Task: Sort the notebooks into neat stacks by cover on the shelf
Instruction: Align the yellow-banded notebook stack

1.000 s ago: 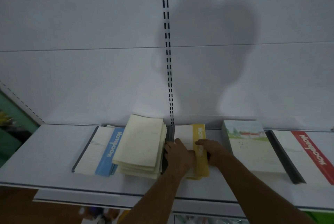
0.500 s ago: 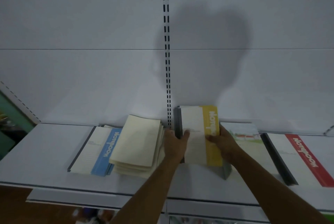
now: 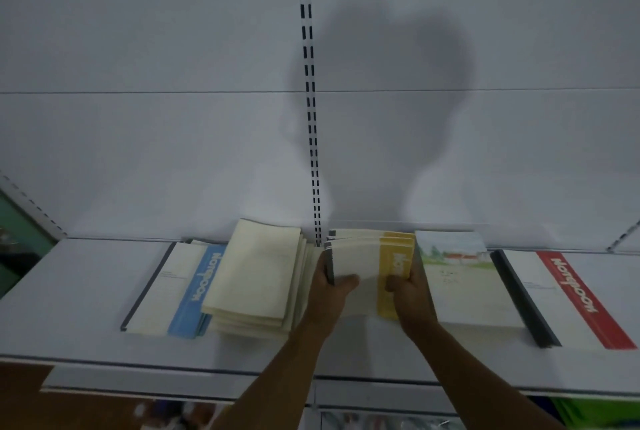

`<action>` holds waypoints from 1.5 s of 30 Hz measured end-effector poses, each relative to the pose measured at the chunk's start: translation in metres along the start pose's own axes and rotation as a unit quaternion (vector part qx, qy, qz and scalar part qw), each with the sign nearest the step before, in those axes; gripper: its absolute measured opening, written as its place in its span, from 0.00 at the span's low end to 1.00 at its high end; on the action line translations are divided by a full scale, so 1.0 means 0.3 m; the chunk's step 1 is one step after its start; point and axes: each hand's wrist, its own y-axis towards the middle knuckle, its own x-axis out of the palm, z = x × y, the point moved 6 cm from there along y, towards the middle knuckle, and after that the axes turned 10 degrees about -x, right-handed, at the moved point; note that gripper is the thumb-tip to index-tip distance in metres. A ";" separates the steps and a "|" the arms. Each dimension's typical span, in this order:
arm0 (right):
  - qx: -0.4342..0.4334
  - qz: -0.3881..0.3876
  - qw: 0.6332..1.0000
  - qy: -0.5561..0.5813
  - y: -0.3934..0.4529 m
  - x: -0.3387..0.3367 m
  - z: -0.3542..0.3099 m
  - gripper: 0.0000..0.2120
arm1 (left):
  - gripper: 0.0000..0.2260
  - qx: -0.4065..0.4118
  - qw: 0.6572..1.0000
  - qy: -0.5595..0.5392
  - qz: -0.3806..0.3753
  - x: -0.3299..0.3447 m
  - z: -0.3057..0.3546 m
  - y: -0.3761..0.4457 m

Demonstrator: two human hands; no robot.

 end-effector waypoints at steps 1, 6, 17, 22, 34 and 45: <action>0.007 0.003 1.000 0.013 -0.011 0.000 0.015 0.13 | 0.26 0.005 1.000 0.003 -0.004 0.000 -0.003 -0.006; 0.039 0.020 0.999 0.026 -0.048 0.000 0.088 0.15 | 0.31 0.005 1.000 0.013 -0.008 -0.007 -0.047 -0.034; 0.013 -0.009 0.998 0.056 -0.038 -0.019 0.028 0.18 | 0.36 0.017 0.999 0.035 -0.022 -0.012 -0.017 -0.020; 0.029 -0.003 0.997 0.076 -0.052 -0.014 0.085 0.24 | 0.35 0.030 0.999 0.025 -0.033 -0.014 -0.033 -0.028; 0.041 0.012 0.998 0.055 -0.039 -0.001 0.123 0.21 | 0.31 0.018 1.000 0.004 0.004 -0.008 -0.070 -0.042; 0.093 0.019 0.995 0.002 -0.046 -0.025 0.156 0.14 | 0.24 -0.001 0.996 0.088 0.003 -0.013 -0.114 -0.031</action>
